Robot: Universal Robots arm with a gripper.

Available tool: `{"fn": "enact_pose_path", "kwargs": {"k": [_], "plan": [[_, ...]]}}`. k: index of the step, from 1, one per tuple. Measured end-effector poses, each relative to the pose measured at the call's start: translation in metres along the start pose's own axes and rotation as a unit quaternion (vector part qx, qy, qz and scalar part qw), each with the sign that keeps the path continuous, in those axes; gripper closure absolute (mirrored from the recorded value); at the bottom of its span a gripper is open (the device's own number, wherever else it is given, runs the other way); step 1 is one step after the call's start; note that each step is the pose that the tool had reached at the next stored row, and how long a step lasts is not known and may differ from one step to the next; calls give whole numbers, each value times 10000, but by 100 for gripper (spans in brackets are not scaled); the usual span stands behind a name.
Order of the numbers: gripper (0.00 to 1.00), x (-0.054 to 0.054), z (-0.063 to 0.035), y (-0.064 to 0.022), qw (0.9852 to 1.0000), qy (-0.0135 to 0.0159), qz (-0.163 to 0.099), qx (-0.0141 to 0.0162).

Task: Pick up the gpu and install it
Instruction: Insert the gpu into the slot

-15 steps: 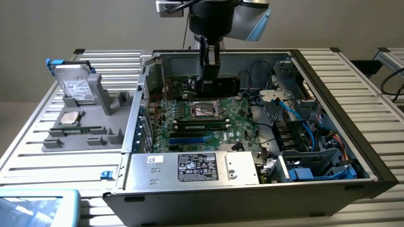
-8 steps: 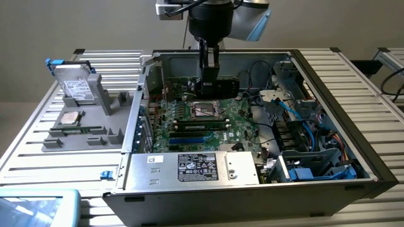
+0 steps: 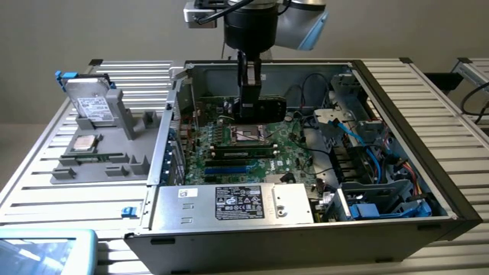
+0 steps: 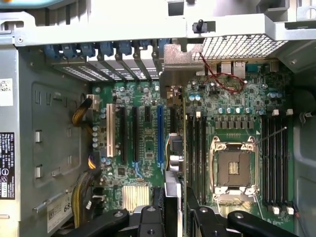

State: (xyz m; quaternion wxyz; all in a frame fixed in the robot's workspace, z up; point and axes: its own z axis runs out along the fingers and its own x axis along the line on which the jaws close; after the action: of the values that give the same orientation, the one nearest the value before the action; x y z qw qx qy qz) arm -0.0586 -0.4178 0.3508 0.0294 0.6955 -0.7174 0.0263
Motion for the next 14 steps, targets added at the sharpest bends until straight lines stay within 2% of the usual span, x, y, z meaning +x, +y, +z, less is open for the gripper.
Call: {"fn": "enact_pose_path", "kwargs": {"k": [5,14], "plan": [[72,12,89,73,10000,1,1,0],[72,101,227,82,10000,2,0,-1]]}}
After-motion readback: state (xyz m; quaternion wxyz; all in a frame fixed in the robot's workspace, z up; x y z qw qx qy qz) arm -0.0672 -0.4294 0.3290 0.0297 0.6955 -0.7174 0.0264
